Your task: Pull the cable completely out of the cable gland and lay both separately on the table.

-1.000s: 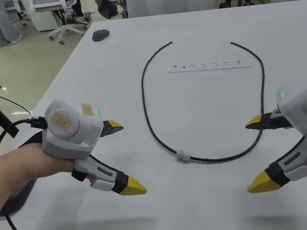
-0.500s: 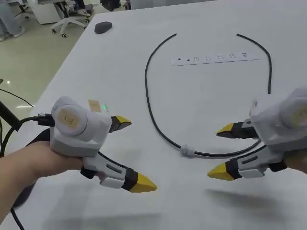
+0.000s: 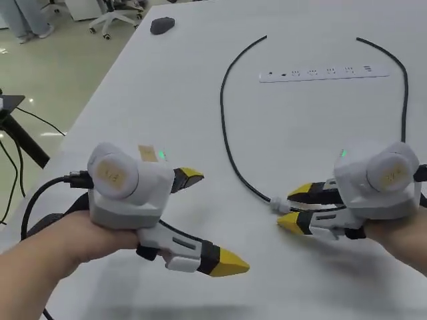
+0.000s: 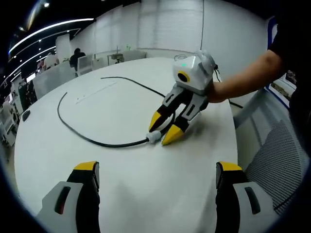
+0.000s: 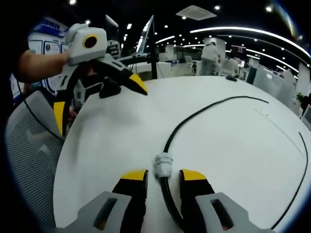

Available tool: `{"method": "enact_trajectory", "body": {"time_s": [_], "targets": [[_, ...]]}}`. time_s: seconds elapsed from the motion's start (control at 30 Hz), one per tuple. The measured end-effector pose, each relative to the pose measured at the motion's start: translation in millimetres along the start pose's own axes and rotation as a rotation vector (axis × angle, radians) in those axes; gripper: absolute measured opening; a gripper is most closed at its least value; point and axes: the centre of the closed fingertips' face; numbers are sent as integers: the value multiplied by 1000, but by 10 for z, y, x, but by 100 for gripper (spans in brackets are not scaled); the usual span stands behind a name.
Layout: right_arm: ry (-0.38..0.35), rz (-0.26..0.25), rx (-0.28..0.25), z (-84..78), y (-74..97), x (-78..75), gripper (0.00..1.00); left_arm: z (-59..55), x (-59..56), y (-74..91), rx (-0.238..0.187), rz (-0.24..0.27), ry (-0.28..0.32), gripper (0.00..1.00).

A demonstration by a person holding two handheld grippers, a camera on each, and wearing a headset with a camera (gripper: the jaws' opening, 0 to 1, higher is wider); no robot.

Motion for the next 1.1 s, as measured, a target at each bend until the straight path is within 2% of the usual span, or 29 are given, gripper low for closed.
{"method": "enact_trajectory", "body": {"time_s": [0.07,0.2,0.23,0.27,0.3,0.33,0.37,0.4,0.47,0.53,0.57,0.6,0.63,0.67,0.7,0.73,0.77,0.83,0.87,0.9,0.97,1.03,1.07,1.1], "targets": [[-1,2,0,-6,4,-17,10,13,23,2,1,6,2,98],[-17,1,-8,-7,11,-8,8,135,-10,-25,-55,-1,35,96],[-58,34,-7,0,31,33,8,152,-31,-40,-61,-8,44,96],[-126,79,16,-5,58,94,8,162,-34,-50,-62,-6,37,97],[-142,111,10,23,101,125,8,189,-45,-63,-73,-6,20,97],[-84,111,-23,75,160,93,8,202,-70,-78,-73,-15,15,97],[-67,143,-21,90,221,122,8,211,-104,-93,-74,-31,26,97],[-73,188,4,83,332,176,7,240,-176,-119,-86,-65,54,97],[-31,269,-1,113,534,257,7,362,-280,-146,-137,-112,66,95],[7,306,10,119,715,293,7,484,-366,-164,-179,-149,63,90],[30,336,7,130,808,328,7,567,-407,-178,-208,-163,49,89],[59,365,1,161,945,371,7,730,-520,-210,-264,-204,-32,87],[76,384,-5,186,1032,398,7,765,-593,-239,-265,-230,-45,82],[100,409,-9,216,1155,436,7,784,-666,-276,-259,-264,-35,77],[107,411,-18,252,1224,443,7,803,-749,-317,-252,-305,-18,72],[113,420,-20,277,1309,462,7,819,-875,-376,-239,-368,5,66],[122,425,-25,299,1362,473,7,840,-950,-414,-236,-402,6,62],[170,401,-49,348,1440,464,7,945,-1063,-489,-276,-435,-5,54],[194,386,-62,365,1462,459,7,972,-1092,-508,-283,-447,13,50],[213,376,-69,376,1499,471,7,1024,-1138,-528,-304,-475,64,45],[239,351,-90,401,1531,472,7,1025,-1181,-539,-293,-515,131,33],[253,330,-89,389,1554,472,7,1060,-1149,-540,-309,-508,136,25],[257,323,-87,381,1569,480,7,1091,-1166,-519,-323,-526,157,23],[255,322,-90,389,1582,485,7,1084,-1161,-517,-319,-530,169,23]]}}
Point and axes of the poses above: the centre of the closed fingertips' face, and the gripper's own axes: y roughly backward along the fingers, x roughly to its left, z roughly out of its top, and after that the axes turned 10 degrees about -z, right-handed
